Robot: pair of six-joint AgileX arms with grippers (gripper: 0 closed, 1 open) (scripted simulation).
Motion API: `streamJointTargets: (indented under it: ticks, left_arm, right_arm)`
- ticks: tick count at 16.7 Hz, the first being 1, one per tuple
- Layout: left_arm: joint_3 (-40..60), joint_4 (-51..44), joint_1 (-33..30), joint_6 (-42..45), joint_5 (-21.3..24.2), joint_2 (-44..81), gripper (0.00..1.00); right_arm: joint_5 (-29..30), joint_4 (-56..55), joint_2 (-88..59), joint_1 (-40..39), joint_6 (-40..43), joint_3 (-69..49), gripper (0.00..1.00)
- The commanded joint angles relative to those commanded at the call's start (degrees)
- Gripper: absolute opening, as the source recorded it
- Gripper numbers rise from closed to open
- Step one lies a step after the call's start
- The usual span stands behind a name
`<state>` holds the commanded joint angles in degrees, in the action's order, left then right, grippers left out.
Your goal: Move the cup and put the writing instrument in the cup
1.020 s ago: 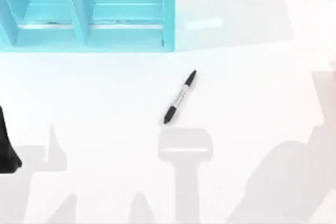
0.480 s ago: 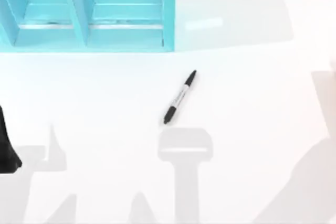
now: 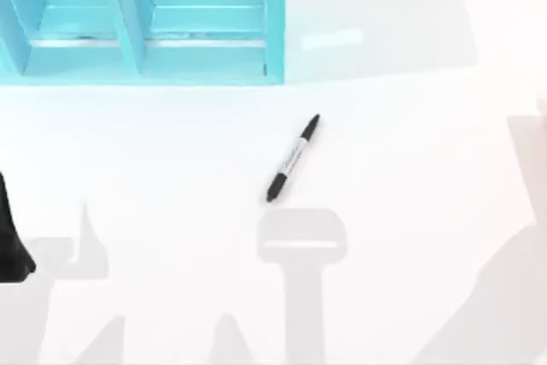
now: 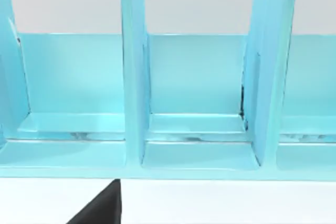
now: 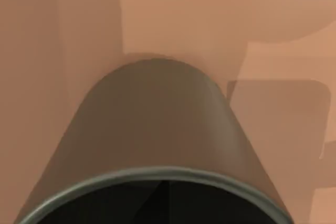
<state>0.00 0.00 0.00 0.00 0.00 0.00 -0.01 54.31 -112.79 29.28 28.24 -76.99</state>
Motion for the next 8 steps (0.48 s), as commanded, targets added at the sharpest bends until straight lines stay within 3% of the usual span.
streamJointTargets:
  ticks: [7,8]
  left_arm:
    - [0.00,0.00,0.00,0.00,0.00,0.00,1.00]
    - [0.00,0.00,0.00,0.00,0.00,0.00,1.00]
  right_arm:
    - [0.00,0.00,0.00,0.00,0.00,0.00,0.02]
    - [0.00,0.00,0.00,0.00,0.00,0.00,0.00]
